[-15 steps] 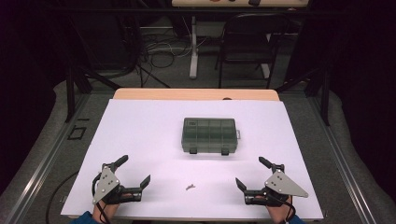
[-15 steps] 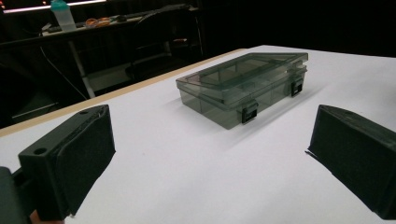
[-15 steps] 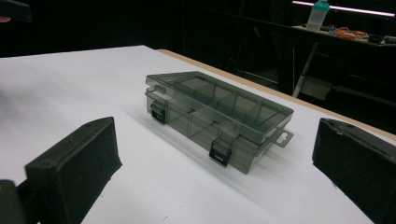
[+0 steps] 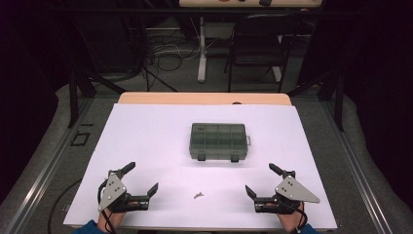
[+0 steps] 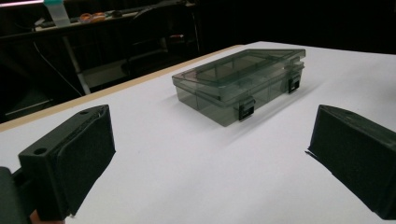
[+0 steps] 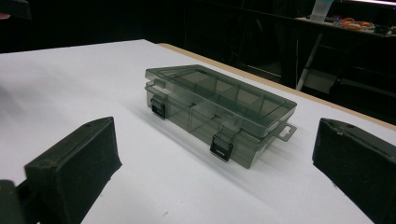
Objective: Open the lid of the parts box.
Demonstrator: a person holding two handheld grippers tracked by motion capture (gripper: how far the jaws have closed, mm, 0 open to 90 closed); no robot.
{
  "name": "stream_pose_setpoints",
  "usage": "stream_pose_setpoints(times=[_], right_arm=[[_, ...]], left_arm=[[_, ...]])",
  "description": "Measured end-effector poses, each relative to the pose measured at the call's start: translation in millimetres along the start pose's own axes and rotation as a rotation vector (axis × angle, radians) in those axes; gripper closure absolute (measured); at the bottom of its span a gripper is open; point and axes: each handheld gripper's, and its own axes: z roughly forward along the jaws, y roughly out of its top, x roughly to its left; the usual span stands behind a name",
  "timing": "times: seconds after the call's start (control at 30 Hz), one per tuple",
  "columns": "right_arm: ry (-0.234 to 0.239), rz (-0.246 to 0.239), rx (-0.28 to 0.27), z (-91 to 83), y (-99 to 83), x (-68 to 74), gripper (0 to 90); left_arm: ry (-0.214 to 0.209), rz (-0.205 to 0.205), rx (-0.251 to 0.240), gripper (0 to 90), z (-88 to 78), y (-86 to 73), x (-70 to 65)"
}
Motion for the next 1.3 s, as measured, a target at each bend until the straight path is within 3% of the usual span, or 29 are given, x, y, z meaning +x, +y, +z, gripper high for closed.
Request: stream_pose_setpoints(times=[0.53,0.57,0.6,0.83,1.0,1.03,1.07,1.3], right_arm=[[0.013,0.027,0.049,12.8,-3.6,-9.9,0.0],[0.008,0.031,0.024,15.6,-4.5,-9.5,0.0],[0.017,0.029,0.049,14.9,-3.7,-10.2,0.0],[0.043,0.027,0.079,23.2,-2.5,-13.2,0.0],[0.042,0.023,0.09,27.3,-1.5,-15.9,0.0],[0.038,0.026,0.063,30.0,-2.1,-16.1,0.0],[0.041,0.019,0.086,28.7,-0.9,-17.6,0.0],[0.059,0.034,0.098,36.1,-0.8,-23.8,0.0]], left_arm=[[-0.062,-0.001,0.032,0.0,20.3,1.2,0.4],[-0.066,0.003,0.038,0.0,21.9,1.3,0.2],[-0.07,0.005,0.039,0.0,22.7,1.4,0.2],[-0.098,0.006,0.045,0.0,32.1,2.9,-0.3],[-0.127,0.008,0.053,0.0,40.5,4.5,0.6],[-0.127,0.01,0.05,0.0,42.5,4.6,0.6],[-0.129,0.008,0.051,0.0,43.8,4.9,0.8],[-0.15,0.007,0.06,0.0,55.8,8.3,3.6]])
